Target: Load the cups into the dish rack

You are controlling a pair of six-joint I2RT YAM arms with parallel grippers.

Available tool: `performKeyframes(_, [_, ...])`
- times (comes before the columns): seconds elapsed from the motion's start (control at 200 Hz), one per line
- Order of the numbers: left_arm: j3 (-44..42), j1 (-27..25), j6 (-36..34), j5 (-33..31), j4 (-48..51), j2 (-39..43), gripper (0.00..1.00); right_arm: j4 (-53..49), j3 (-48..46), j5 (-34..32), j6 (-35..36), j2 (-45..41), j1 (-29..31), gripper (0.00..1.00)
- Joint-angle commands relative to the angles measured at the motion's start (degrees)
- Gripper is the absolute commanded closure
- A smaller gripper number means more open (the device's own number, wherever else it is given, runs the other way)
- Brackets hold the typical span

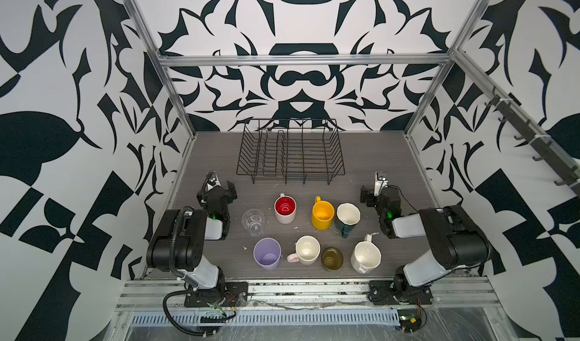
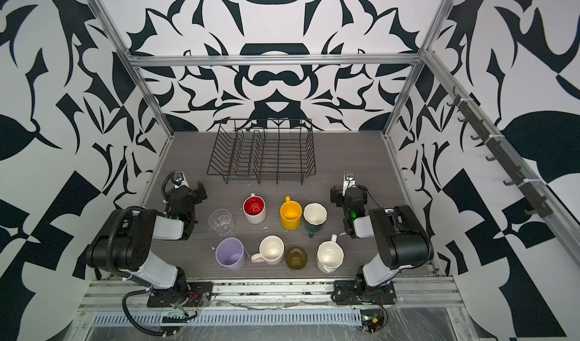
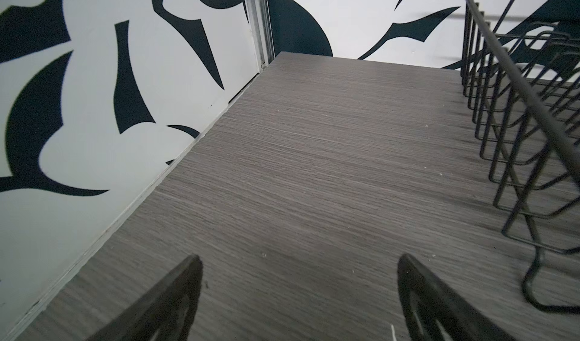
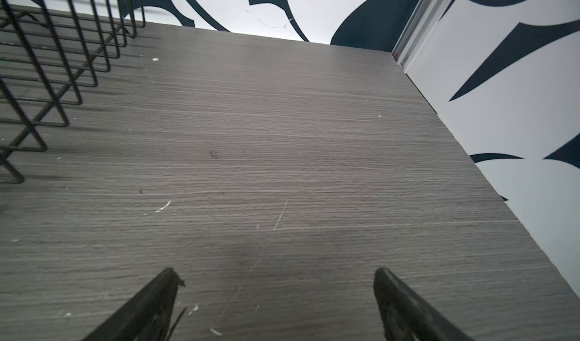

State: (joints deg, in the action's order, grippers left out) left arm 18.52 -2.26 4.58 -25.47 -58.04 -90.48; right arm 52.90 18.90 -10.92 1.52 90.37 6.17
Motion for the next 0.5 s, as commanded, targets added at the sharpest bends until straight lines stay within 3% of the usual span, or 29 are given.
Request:
performKeyframes(0.0, [0.72, 0.19, -0.02, 0.27, -1.55, -0.08, 0.01, 0.45, 1.14, 1.08, -0.37, -1.06, -0.11, 0.00])
performKeyframes(0.5, [0.73, 0.24, -0.01, 0.30, -1.55, -0.08, 0.01, 0.44, 1.17, 1.01, -0.44, -1.05, -0.15, 0.00])
